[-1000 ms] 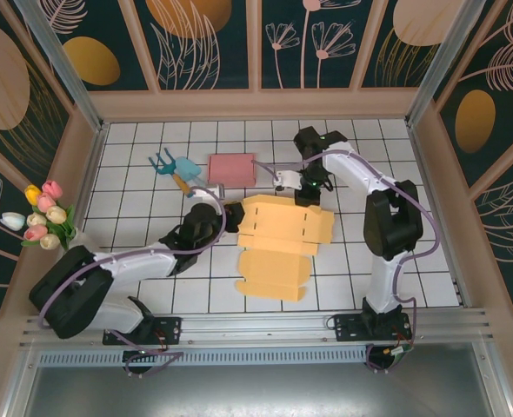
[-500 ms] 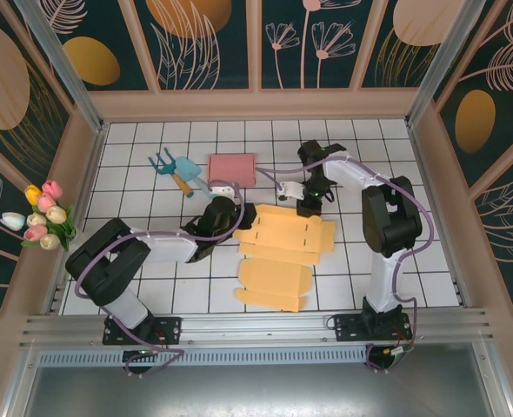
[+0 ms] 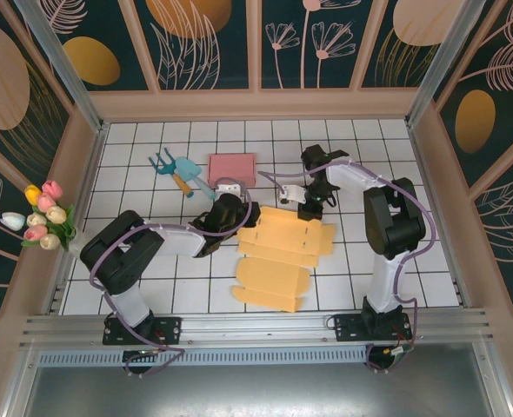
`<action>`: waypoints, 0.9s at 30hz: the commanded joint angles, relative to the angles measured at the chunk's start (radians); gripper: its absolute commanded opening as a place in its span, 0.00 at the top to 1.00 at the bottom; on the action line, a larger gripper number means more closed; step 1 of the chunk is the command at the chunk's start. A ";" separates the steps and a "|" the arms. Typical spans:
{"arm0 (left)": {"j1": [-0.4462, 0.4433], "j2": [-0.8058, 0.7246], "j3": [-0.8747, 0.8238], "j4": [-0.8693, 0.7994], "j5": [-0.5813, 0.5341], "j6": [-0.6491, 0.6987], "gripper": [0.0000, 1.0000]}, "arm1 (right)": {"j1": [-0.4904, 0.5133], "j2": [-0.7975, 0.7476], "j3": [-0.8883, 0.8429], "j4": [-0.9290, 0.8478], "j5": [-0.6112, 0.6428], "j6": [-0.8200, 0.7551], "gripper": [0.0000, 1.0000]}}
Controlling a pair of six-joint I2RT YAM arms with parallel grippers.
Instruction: Fold the paper box
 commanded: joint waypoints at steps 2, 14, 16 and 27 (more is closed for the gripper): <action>-0.004 0.029 0.037 0.065 0.162 0.016 0.78 | -0.005 -0.066 -0.029 0.060 -0.040 -0.011 1.00; -0.007 0.043 0.076 0.004 0.148 0.009 0.79 | -0.005 -0.159 -0.140 0.169 -0.049 -0.027 1.00; -0.006 0.014 0.058 -0.032 0.110 0.032 0.78 | -0.006 -0.172 -0.162 0.201 -0.026 -0.027 1.00; -0.006 -0.232 -0.094 -0.195 -0.069 0.075 0.62 | 0.099 -0.312 -0.256 0.353 0.177 -0.012 1.00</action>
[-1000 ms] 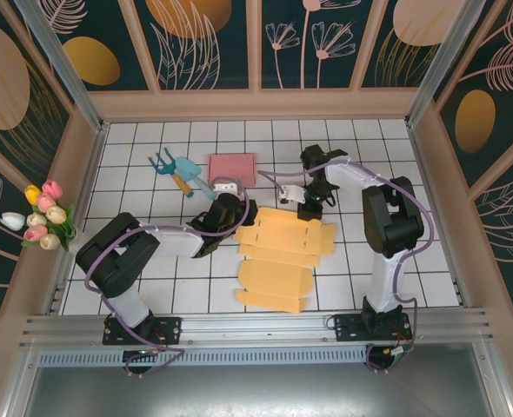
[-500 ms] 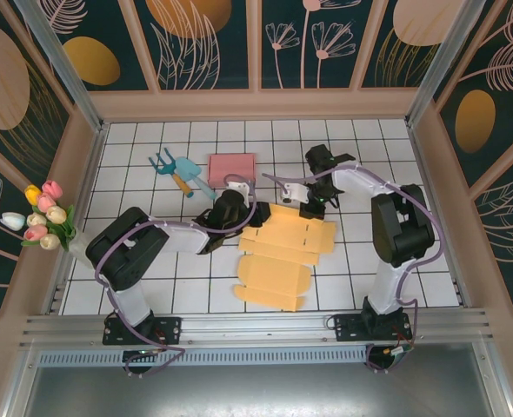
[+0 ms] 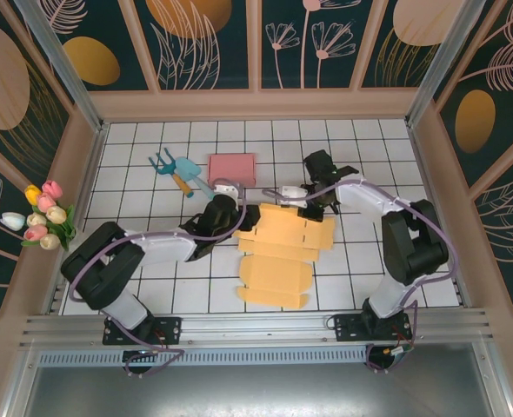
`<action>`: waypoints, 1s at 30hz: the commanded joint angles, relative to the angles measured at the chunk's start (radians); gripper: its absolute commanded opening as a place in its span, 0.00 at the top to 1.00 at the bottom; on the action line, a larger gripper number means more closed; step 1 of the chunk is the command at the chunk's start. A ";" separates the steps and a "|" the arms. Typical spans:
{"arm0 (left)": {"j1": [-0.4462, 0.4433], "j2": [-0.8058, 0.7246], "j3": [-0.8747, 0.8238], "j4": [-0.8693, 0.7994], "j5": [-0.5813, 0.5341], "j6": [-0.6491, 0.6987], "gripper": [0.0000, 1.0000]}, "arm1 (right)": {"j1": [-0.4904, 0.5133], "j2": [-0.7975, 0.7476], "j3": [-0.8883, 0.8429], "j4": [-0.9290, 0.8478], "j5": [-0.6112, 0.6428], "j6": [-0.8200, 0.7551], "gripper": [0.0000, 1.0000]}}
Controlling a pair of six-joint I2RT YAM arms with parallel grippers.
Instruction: Fold the paper box
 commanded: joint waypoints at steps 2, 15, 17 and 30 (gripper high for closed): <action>0.000 -0.097 -0.061 -0.118 -0.094 -0.010 0.61 | 0.042 -0.087 -0.034 0.080 0.079 -0.006 1.00; -0.001 -0.188 -0.254 0.004 0.050 -0.124 0.46 | 0.051 -0.149 -0.068 0.141 0.119 0.024 1.00; -0.001 -0.168 -0.255 0.026 0.069 -0.131 0.46 | 0.049 -0.151 -0.064 0.142 0.118 0.028 1.00; -0.017 -0.083 -0.163 0.074 0.135 -0.180 0.57 | 0.049 -0.163 -0.073 0.170 0.123 0.041 1.00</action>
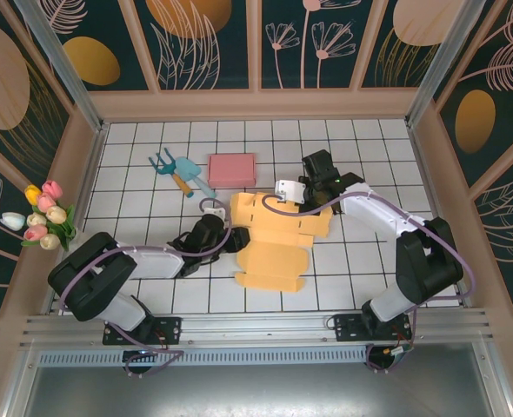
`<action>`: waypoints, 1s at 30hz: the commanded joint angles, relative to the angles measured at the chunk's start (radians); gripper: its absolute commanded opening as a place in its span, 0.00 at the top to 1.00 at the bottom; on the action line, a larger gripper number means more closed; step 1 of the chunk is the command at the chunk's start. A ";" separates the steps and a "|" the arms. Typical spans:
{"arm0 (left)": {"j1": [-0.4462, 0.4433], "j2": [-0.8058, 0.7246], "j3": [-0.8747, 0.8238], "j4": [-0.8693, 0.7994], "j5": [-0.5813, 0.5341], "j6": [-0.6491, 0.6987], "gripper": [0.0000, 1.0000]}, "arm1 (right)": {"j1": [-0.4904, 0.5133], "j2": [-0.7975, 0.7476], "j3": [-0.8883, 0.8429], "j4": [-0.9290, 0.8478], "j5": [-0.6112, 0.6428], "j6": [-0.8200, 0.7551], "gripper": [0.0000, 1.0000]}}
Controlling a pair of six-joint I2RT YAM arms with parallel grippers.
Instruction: Fold the paper box
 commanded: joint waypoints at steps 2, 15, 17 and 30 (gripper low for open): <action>-0.028 -0.029 0.061 0.015 -0.005 -0.016 0.57 | 0.003 -0.028 -0.019 0.033 0.021 0.016 1.00; -0.113 0.070 0.171 0.027 -0.011 -0.030 0.58 | 0.007 -0.033 -0.031 0.046 0.018 0.014 1.00; -0.113 0.091 0.183 0.033 -0.010 -0.020 0.58 | 0.008 -0.038 -0.046 0.063 0.027 0.005 1.00; -0.114 -0.365 -0.019 -0.109 -0.335 0.193 0.56 | 0.070 -0.211 -0.252 0.412 0.148 -0.148 1.00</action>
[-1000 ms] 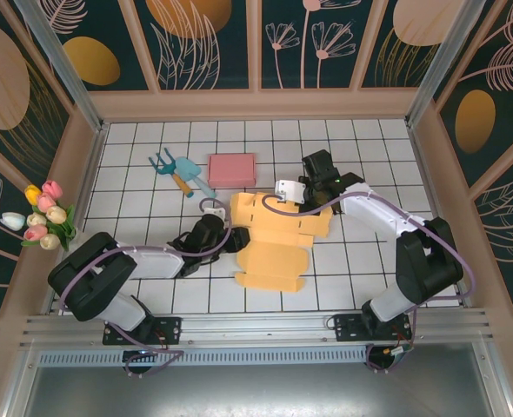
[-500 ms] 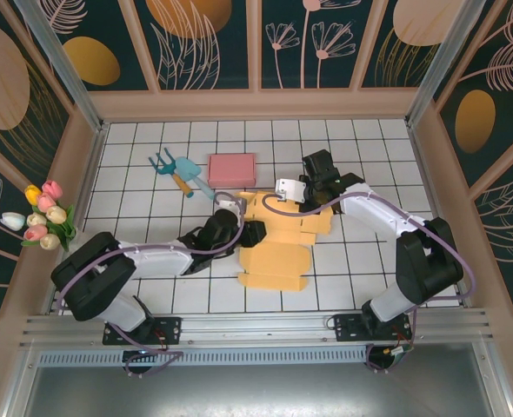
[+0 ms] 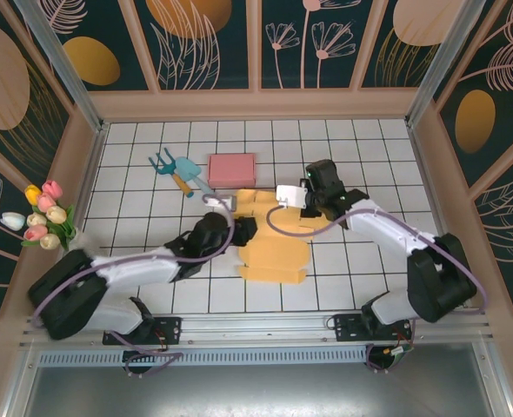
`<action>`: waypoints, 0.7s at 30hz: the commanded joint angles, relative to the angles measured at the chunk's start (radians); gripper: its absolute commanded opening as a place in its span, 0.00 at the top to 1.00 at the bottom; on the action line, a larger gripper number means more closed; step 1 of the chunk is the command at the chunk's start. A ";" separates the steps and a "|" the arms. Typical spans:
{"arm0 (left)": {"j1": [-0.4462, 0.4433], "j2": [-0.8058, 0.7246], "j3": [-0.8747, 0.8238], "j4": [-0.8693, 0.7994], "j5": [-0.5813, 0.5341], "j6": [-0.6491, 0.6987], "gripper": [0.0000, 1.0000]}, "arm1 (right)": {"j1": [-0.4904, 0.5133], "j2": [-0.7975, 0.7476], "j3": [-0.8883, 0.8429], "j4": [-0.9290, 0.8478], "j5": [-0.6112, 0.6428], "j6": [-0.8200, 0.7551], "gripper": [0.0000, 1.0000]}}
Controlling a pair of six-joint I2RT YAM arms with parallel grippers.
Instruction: Fold the paper box
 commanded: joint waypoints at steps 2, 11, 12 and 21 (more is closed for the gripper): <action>-0.004 -0.246 -0.103 -0.067 -0.206 0.084 0.56 | 0.056 -0.076 -0.108 0.243 0.099 -0.133 1.00; -0.002 -0.587 -0.264 -0.132 -0.482 0.111 0.52 | 0.178 -0.163 -0.293 0.667 0.236 -0.345 1.00; -0.003 -0.587 -0.269 -0.134 -0.497 0.115 0.53 | 0.187 -0.170 -0.308 0.702 0.244 -0.367 1.00; -0.003 -0.488 -0.340 -0.001 -0.568 0.197 0.54 | 0.287 -0.137 -0.389 0.911 0.259 -0.410 1.00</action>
